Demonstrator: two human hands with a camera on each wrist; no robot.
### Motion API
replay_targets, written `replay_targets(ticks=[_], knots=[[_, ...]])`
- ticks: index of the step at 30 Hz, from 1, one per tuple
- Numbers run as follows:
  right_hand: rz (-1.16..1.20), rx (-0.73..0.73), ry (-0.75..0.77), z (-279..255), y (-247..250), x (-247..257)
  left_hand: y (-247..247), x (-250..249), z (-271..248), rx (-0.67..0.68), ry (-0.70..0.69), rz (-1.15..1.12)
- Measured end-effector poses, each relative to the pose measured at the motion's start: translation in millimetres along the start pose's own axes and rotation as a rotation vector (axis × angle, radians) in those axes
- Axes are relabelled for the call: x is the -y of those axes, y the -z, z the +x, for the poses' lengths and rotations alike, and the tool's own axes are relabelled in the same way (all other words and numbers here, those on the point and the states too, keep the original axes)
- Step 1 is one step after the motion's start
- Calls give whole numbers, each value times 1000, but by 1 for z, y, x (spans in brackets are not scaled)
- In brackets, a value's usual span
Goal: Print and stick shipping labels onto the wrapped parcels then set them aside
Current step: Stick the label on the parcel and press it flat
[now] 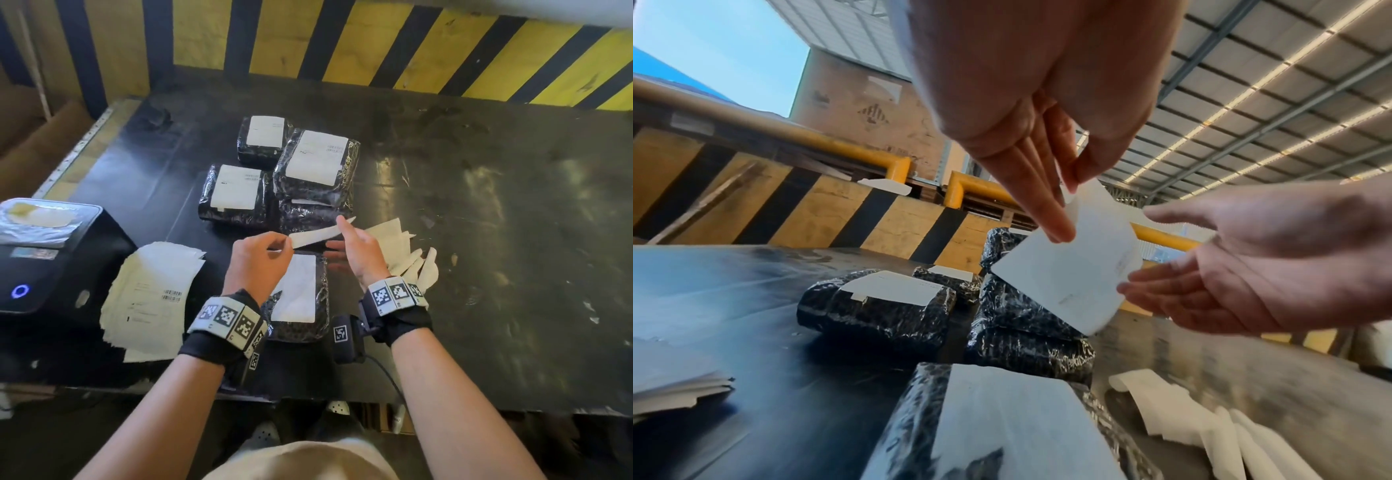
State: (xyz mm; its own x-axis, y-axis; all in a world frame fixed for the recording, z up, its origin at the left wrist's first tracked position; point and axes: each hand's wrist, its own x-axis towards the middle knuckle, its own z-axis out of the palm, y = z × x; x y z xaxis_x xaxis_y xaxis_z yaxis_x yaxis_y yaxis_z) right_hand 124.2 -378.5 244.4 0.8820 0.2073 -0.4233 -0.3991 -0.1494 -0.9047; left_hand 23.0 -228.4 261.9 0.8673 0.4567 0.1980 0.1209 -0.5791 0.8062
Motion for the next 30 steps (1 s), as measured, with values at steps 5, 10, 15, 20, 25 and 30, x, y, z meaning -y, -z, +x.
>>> replay_targets(ticks=[5,10,15,20,25,30], knots=[[60,-60,16,-6,-16,-9,0,10,-16,-12,-115,18],[-63,-161,115,-16,-25,-17,3,24,-33,116,-124,7],[-186,-192,227,-26,-31,-25,22,35,-40,323,-26,-63],[-157,-122,231,-37,-33,-33,46,53,-36,324,55,-20],[-114,-24,208,-50,-37,-40,38,79,-29,429,251,35],[-173,29,192,-55,-37,-47,25,83,-28,450,274,-86]])
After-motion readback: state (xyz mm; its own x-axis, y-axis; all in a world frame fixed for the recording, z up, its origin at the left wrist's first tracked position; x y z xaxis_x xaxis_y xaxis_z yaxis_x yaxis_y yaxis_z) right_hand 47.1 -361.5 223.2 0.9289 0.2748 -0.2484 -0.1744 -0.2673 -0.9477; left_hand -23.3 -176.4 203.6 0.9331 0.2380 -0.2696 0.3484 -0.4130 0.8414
